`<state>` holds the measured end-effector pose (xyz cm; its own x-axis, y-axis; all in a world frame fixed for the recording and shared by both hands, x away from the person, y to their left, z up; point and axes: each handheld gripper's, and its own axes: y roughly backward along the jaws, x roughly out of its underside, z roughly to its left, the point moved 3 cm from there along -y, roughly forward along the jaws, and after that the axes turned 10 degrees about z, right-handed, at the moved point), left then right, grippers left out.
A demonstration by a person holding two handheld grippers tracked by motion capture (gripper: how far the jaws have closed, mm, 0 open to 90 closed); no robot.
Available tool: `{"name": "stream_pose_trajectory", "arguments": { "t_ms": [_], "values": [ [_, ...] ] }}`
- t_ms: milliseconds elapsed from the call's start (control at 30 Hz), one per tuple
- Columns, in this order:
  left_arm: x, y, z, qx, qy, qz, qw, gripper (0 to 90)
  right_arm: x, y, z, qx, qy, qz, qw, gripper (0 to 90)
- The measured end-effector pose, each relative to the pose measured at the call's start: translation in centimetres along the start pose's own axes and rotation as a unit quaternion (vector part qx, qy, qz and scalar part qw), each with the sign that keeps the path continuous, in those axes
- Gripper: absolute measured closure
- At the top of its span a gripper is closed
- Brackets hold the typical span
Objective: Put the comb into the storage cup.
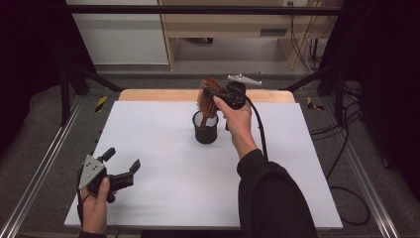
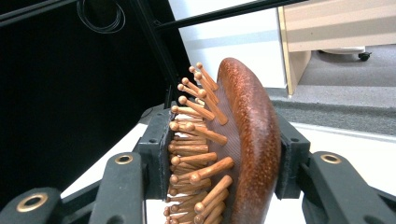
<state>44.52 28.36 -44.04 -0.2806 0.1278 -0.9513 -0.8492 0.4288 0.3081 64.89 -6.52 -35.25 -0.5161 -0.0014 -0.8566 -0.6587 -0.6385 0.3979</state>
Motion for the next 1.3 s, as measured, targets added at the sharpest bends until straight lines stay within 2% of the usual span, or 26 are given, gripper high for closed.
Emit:
{"name": "stream_pose_trajectory", "arguments": {
  "t_ms": [500,1033,1300],
  "values": [
    [0.0,0.0,-0.1,0.0,-0.003,0.002,1.0,2.1,0.0,0.0,-0.3,0.0,-0.009,0.0,1.0,49.6],
    [0.0,-0.1,-0.1,0.001,-0.004,0.003,1.0,2.1,0.1,0.1,-1.6,0.003,-0.03,0.003,0.9995,48.1],
    [0.0,-0.1,-0.2,0.002,-0.004,0.005,1.0,2.1,0.2,0.3,-2.1,0.005,-0.033,0.005,0.9994,47.4]
  ]
}}
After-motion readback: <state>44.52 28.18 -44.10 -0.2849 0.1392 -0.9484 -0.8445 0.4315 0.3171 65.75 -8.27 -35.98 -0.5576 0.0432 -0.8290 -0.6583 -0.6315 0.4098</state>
